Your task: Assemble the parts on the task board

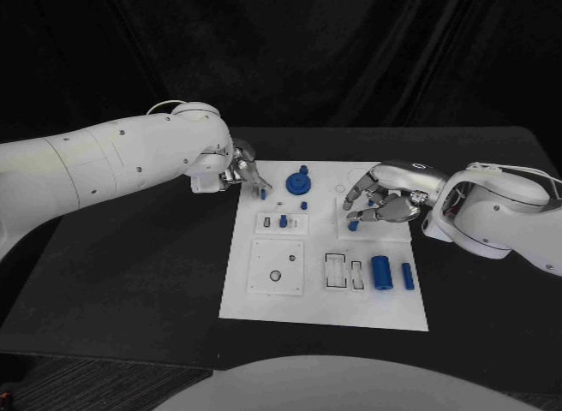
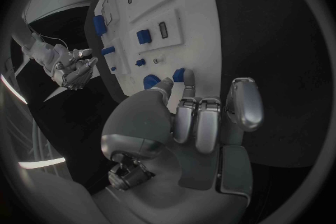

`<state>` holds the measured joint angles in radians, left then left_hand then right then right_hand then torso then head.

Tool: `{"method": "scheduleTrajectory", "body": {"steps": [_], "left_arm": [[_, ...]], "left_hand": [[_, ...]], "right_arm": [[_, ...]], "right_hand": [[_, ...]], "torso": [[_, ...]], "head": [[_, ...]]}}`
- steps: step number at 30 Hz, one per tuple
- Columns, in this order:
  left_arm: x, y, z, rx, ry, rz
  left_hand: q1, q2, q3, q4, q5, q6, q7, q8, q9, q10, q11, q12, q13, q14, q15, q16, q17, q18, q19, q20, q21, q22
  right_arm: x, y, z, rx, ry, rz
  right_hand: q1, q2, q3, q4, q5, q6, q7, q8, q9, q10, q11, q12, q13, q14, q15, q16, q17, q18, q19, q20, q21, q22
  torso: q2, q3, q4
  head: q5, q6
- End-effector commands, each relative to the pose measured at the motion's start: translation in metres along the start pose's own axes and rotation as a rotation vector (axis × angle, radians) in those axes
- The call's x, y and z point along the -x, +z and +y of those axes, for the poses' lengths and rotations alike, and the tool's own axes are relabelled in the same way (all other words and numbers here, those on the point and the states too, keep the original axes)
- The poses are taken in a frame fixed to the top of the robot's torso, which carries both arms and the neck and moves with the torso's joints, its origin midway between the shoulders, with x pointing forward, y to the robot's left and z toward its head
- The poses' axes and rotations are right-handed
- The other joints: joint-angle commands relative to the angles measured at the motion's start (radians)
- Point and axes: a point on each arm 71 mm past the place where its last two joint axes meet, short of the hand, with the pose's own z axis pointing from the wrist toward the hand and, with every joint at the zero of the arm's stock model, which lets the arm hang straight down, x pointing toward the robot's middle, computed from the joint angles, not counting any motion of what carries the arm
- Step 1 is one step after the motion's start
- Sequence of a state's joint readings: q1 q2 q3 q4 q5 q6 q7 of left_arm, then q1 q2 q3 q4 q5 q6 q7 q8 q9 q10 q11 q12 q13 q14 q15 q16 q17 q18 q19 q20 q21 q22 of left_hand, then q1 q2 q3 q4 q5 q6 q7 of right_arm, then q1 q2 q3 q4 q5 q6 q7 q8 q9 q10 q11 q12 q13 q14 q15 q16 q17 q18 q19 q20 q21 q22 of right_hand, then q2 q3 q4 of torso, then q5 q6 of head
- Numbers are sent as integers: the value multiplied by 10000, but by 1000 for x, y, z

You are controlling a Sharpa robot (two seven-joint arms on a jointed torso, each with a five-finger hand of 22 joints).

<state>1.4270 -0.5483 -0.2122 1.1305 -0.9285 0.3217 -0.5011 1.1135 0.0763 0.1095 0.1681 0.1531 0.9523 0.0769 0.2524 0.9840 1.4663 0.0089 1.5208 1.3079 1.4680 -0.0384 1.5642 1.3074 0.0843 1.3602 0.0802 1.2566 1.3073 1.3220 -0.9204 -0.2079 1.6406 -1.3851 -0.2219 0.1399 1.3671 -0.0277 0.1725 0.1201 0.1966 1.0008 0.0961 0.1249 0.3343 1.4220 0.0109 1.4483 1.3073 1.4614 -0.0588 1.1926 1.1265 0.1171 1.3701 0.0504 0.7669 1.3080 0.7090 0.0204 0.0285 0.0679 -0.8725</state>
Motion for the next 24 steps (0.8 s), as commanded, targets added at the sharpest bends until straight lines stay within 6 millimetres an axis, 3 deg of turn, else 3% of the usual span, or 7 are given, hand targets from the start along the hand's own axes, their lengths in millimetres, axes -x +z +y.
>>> {"method": "scheduleTrajectory", "body": {"steps": [1,24], "left_arm": [[-2,1,-3,-201,53,75],[-3,1,-4,-157,108,162]], "left_hand": [[123,-27,13,-81,72,-11,-69,-38,19,205,-4,-59,1880,1028,39,66,2634,-64,-54,-15,-14,1610],[165,-29,44,-129,132,3,-73,-35,28,192,-11,-68,1868,1028,30,66,2634,-59,-66,-23,-32,1604]], "right_arm": [[-2,0,-1,-162,40,99],[-4,0,-2,-177,59,155]], "right_hand": [[-103,11,-8,39,-5,55,-16,64,13,-42,35,-41,391,6,57,-68,-17,130,-59,46,-76,834],[-96,11,-4,37,-4,60,-13,66,18,-81,40,-72,339,-25,62,-154,-114,149,-92,50,-205,806]], "torso": [[1,0,3],[-3,1,4]], "head": [[-3,-1],[2,-1]]}}
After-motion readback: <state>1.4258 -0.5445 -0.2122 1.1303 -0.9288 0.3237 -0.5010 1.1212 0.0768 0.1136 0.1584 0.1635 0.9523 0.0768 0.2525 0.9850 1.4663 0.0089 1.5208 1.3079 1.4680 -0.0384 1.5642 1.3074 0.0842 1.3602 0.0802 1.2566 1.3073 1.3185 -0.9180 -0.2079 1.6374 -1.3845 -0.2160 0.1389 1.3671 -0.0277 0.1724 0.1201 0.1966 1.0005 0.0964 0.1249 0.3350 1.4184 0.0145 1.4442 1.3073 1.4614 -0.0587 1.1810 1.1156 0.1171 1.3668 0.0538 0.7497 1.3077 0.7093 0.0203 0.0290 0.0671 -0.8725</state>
